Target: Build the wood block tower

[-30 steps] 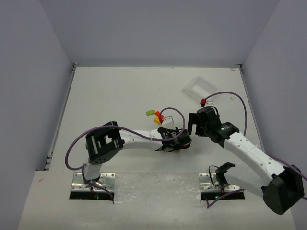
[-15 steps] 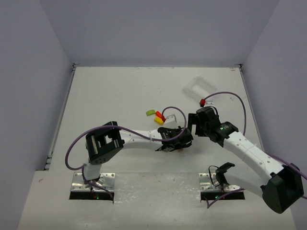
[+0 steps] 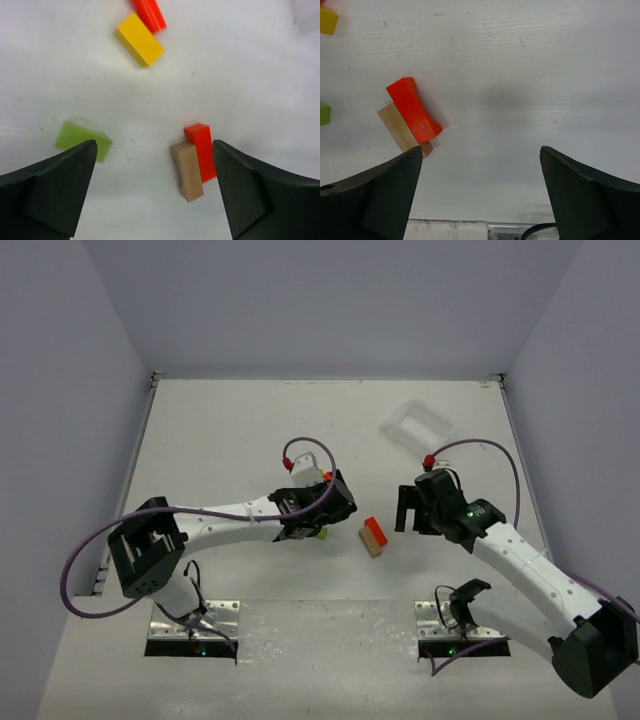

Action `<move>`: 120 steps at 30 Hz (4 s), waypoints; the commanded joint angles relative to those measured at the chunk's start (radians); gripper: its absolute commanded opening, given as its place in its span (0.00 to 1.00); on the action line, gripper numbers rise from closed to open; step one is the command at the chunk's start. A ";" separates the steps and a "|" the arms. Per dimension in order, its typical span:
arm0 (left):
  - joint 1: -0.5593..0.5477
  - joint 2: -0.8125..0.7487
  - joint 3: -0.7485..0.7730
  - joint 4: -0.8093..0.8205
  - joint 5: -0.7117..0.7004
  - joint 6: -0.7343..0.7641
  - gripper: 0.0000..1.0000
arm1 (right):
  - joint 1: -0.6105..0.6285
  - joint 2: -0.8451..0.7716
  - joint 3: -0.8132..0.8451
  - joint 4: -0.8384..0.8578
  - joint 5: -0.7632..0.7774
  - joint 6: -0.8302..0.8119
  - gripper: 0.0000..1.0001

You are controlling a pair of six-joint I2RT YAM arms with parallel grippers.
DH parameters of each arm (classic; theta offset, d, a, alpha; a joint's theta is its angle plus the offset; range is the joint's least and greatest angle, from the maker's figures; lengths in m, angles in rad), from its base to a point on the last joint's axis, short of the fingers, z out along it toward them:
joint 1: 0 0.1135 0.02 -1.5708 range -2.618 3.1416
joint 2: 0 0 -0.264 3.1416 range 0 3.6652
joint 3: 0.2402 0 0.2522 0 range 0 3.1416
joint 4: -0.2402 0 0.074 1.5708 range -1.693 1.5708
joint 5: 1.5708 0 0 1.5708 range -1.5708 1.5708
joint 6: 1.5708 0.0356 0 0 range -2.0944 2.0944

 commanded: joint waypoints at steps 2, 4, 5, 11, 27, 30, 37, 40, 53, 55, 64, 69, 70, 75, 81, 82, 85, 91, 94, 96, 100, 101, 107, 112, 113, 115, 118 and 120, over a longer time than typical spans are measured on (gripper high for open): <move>0.118 -0.164 -0.090 0.228 -0.010 0.238 1.00 | 0.006 -0.083 -0.067 -0.114 -0.053 0.063 0.99; 0.128 -0.194 -0.065 0.221 -0.062 0.295 1.00 | 0.038 -0.080 -0.118 -0.136 -0.041 0.088 0.99; 0.130 -0.205 -0.054 0.214 -0.080 0.311 1.00 | 0.072 -0.074 -0.138 -0.142 -0.029 0.096 0.99; 0.160 -0.283 -0.091 0.199 -0.142 0.379 1.00 | 0.193 -0.023 -0.202 -0.058 -0.051 0.111 0.99; 0.196 -0.364 -0.206 0.161 -0.189 0.374 1.00 | 0.251 0.244 -0.209 0.247 -0.032 0.049 0.99; 0.201 -0.373 -0.218 0.162 -0.189 0.373 1.00 | 0.251 0.270 -0.206 0.264 -0.016 0.044 0.99; 0.202 -0.411 -0.234 0.151 -0.200 0.365 1.00 | 0.250 0.289 -0.198 0.265 0.026 0.051 0.99; 0.203 -0.434 -0.243 0.146 -0.205 0.360 1.00 | 0.251 0.297 -0.192 0.262 0.030 0.046 0.99; 0.204 -0.467 -0.251 0.136 -0.195 0.357 1.00 | 0.249 0.287 -0.174 0.234 0.035 0.041 0.99; 0.204 -0.470 -0.250 0.133 -0.193 0.357 1.00 | 0.251 0.256 -0.165 0.196 0.023 0.039 0.99; 0.204 -0.470 -0.250 0.138 -0.180 0.379 1.00 | 0.250 0.015 -0.082 0.019 -0.039 0.003 0.99; 0.208 -0.467 -0.254 0.171 -0.144 0.411 1.00 | 0.251 -0.053 -0.001 0.065 -0.041 -0.042 0.99; 0.213 -0.464 -0.254 0.175 -0.131 0.415 1.00 | 0.249 -0.046 0.014 0.081 -0.038 -0.054 0.99; 0.263 -0.456 -0.255 0.149 -0.100 0.413 1.00 | 0.250 0.073 0.125 0.110 -0.032 -0.178 0.99; 0.351 -0.483 -0.286 0.154 -0.044 0.414 1.00 | 0.240 0.291 0.266 0.197 -0.123 -0.317 0.99; 0.366 -0.488 -0.292 0.154 -0.028 0.414 1.00 | 0.233 0.329 0.314 0.203 -0.161 -0.328 0.99; 0.414 -0.508 -0.322 0.158 0.008 0.404 1.00 | 0.216 0.480 0.400 0.221 -0.281 -0.399 0.99; 0.449 -0.555 -0.372 0.169 0.028 0.397 1.00 | 0.201 0.755 0.576 0.222 -0.349 -0.540 0.99; 0.451 -0.565 -0.375 0.164 0.018 0.397 1.00 | 0.180 0.866 0.635 0.223 -0.405 -0.515 0.99; 0.453 -0.572 -0.379 0.162 0.006 0.397 1.00 | 0.156 0.920 0.673 0.223 -0.431 -0.490 0.99; 0.459 -0.570 -0.381 0.162 0.000 0.394 1.00 | 0.147 0.973 0.690 0.239 -0.466 -0.499 0.96; 0.460 -0.568 -0.381 0.162 0.000 0.394 1.00 | 0.147 0.984 0.692 0.246 -0.470 -0.505 0.95; 0.462 -0.556 -0.377 0.162 0.003 0.395 1.00 | 0.147 1.010 0.683 0.288 -0.462 -0.537 0.87; 0.465 -0.553 -0.375 0.163 0.004 0.394 1.00 | 0.147 1.032 0.689 0.288 -0.435 -0.537 0.78; 0.464 -0.553 -0.376 0.161 0.005 0.392 1.00 | 0.147 1.037 0.691 0.292 -0.428 -0.544 0.77; 0.463 -0.553 -0.376 0.160 0.009 0.390 1.00 | 0.147 1.046 0.692 0.295 -0.422 -0.550 0.77; 0.463 -0.553 -0.382 0.163 0.023 0.387 1.00 | 0.148 1.070 0.709 0.297 -0.406 -0.573 0.74; 0.463 -0.553 -0.387 0.164 0.027 0.385 1.00 | 0.148 1.079 0.713 0.299 -0.406 -0.589 0.71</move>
